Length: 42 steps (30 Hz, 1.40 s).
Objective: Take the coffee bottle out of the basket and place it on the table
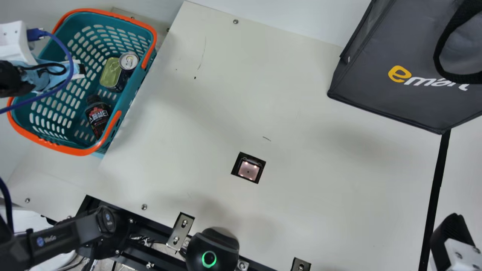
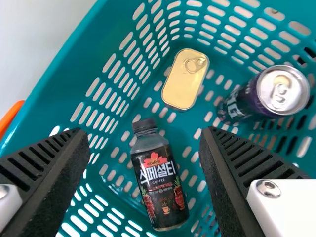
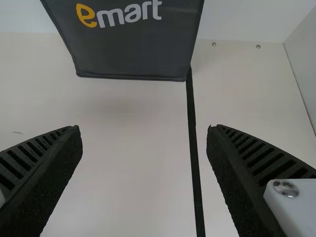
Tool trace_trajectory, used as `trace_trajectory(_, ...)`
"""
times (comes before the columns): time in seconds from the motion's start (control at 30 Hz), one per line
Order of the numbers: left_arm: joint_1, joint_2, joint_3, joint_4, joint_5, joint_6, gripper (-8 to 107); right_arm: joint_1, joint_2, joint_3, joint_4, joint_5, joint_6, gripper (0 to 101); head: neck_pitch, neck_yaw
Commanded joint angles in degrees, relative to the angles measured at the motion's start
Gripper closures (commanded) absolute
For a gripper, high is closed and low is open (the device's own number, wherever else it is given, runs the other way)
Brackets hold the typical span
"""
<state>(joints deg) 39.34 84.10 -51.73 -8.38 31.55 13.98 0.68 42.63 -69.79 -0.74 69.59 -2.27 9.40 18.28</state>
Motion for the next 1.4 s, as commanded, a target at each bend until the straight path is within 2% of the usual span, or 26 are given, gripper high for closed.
trace_trajectory(0.0, -0.17, 0.81, 0.12, 0.58, -0.76, -0.65, 9, 0.00, 0.00, 0.00, 0.00, 0.00, 0.00, 10, -1.48, 0.14)
trace_trajectory(0.97, -0.33, 13.41, -0.04, 5.00, -8.12, -8.50, 9, 0.00, 0.00, 0.00, 0.00, -0.05, 0.00, 10, -1.48, 0.14)
trace_trajectory(1.37, 0.32, 17.55, 0.56, 3.54, -11.02, -7.02, 9, 0.00, 0.00, 0.00, 0.00, -0.05, 0.00, 10, -1.48, 0.14)
